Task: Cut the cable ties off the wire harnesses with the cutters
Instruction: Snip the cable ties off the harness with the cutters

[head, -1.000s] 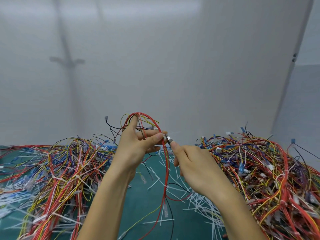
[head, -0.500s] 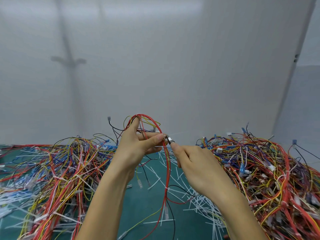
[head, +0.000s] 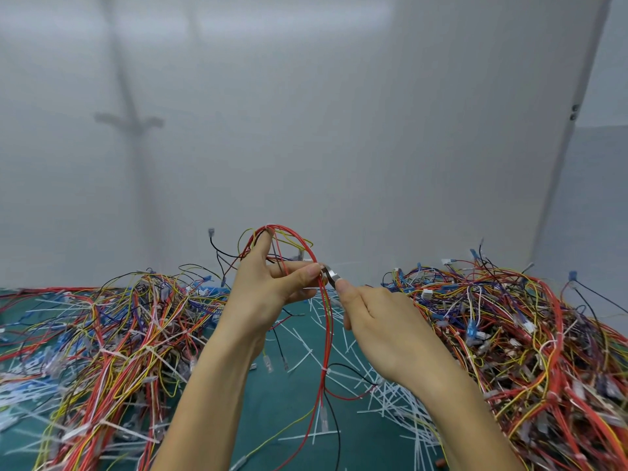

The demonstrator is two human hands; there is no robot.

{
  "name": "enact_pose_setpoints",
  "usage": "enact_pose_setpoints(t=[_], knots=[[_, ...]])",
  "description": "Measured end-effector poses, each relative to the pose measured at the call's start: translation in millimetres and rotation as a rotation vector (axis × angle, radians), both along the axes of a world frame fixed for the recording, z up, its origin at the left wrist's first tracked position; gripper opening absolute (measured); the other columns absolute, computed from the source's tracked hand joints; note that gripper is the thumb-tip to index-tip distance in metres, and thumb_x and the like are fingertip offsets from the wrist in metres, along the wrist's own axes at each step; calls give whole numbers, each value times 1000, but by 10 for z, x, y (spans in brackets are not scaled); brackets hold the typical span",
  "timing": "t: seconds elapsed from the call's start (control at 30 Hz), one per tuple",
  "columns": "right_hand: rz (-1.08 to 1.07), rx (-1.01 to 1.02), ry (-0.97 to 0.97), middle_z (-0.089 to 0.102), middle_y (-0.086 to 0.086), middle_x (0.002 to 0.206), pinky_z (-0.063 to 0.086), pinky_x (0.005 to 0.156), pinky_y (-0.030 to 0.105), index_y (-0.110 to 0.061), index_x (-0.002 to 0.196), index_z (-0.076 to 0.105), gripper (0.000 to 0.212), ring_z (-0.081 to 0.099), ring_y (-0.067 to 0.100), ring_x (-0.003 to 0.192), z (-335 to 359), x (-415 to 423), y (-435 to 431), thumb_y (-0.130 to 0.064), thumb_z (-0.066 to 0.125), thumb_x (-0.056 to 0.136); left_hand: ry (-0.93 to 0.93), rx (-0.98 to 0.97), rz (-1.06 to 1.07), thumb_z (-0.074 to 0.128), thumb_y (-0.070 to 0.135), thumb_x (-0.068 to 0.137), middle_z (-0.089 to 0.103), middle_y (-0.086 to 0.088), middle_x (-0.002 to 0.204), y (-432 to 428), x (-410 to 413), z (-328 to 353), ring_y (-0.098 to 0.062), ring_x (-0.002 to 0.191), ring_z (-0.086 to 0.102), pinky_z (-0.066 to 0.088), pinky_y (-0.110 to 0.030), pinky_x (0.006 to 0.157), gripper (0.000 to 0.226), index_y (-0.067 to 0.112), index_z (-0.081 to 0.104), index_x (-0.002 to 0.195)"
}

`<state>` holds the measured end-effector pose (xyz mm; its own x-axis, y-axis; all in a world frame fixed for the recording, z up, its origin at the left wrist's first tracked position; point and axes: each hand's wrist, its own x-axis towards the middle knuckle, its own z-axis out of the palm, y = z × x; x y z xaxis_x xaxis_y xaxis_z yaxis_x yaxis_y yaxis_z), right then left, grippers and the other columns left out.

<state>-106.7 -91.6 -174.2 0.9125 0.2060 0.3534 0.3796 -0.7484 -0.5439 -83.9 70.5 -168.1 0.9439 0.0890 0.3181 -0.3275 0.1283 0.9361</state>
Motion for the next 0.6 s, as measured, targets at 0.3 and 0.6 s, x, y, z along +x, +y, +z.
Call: enact_pose_setpoints(t=[0.3,0.6], knots=[[4,23,8,57,2,67,43,73,38,-16,79,64,64,59,24,75,24,-12,-2,-54,17,101,-2,0,-5,74,8,80,77,-9,86,0,5,2,-19,76,74,58,-25,65,95,16,17,155],[20,77,22,66,15,71,51,75,43,-9,79,63,66,63,27,69,11,7,-29,-52,19,103,8,-1,-10,77,17,70,77,-11,89,-4,-10,7,-21,79,74,56,-22,63,102,16,21,154]])
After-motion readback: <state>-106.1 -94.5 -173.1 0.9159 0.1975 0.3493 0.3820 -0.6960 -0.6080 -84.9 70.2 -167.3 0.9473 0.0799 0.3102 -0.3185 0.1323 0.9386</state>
